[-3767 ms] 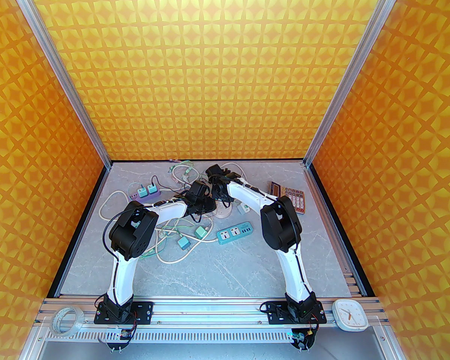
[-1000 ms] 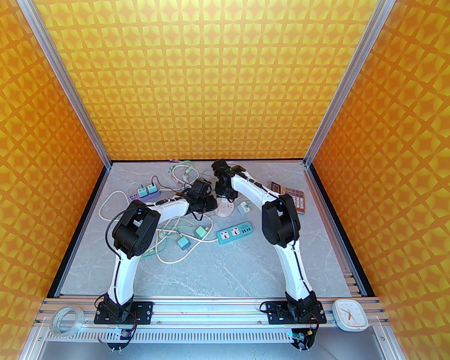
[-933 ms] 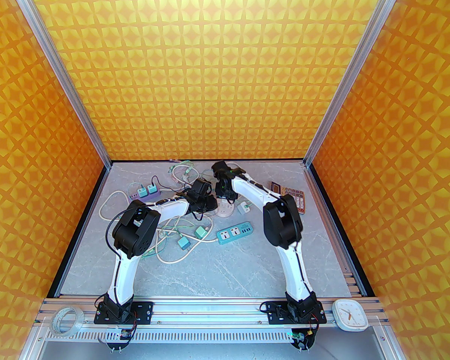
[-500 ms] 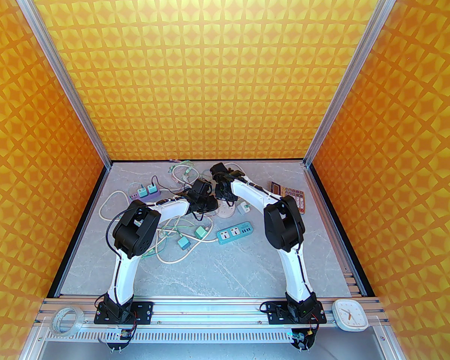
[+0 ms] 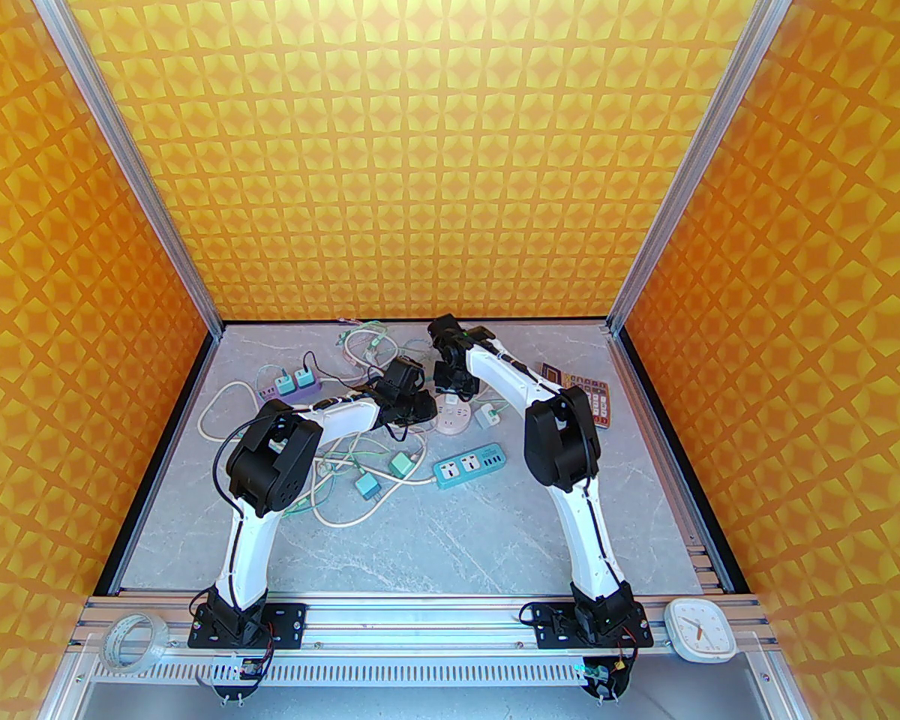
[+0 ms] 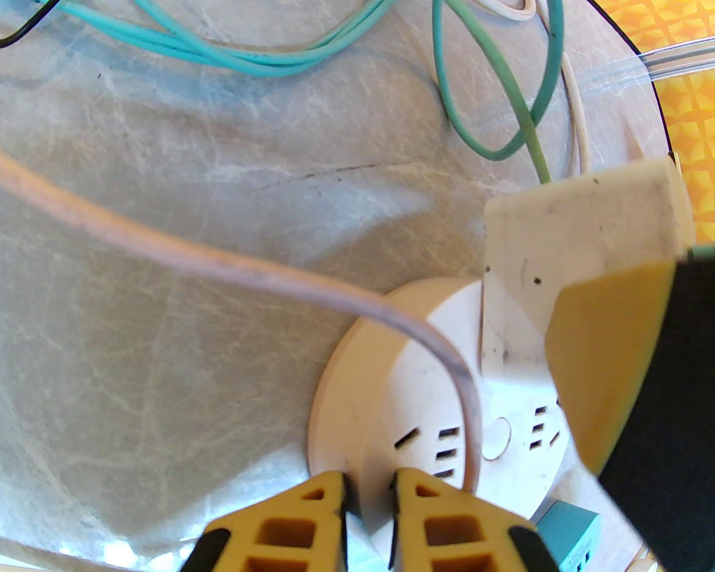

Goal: Pull the plug off the socket

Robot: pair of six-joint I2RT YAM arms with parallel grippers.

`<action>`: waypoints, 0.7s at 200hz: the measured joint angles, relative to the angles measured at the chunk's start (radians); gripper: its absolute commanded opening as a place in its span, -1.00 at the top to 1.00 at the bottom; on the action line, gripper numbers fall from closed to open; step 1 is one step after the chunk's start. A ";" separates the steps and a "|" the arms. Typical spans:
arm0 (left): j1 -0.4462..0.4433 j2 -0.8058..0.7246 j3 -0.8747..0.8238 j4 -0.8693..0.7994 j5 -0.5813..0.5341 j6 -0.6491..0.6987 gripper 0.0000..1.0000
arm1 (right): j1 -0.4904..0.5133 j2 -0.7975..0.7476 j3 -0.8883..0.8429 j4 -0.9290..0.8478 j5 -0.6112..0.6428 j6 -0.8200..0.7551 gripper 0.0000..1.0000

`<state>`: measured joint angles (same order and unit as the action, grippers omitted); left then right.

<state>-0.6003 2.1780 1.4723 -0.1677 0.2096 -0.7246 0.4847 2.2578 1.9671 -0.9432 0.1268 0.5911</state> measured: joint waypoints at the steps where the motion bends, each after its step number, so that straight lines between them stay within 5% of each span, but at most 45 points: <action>1: 0.000 0.000 0.001 -0.001 0.000 0.000 0.70 | 0.001 -0.004 -0.008 0.006 0.003 0.001 0.80; 64: -0.001 0.002 0.006 -0.013 0.014 0.004 0.70 | 0.044 -0.098 -0.177 0.140 0.104 0.060 0.80; 140: -0.001 0.005 0.010 -0.011 0.014 0.008 0.70 | -0.005 0.029 0.062 -0.057 0.002 0.010 0.80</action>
<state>-0.6014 2.1830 1.4826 -0.1787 0.2237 -0.7170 0.4793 2.2871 2.0289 -1.0000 0.1291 0.6014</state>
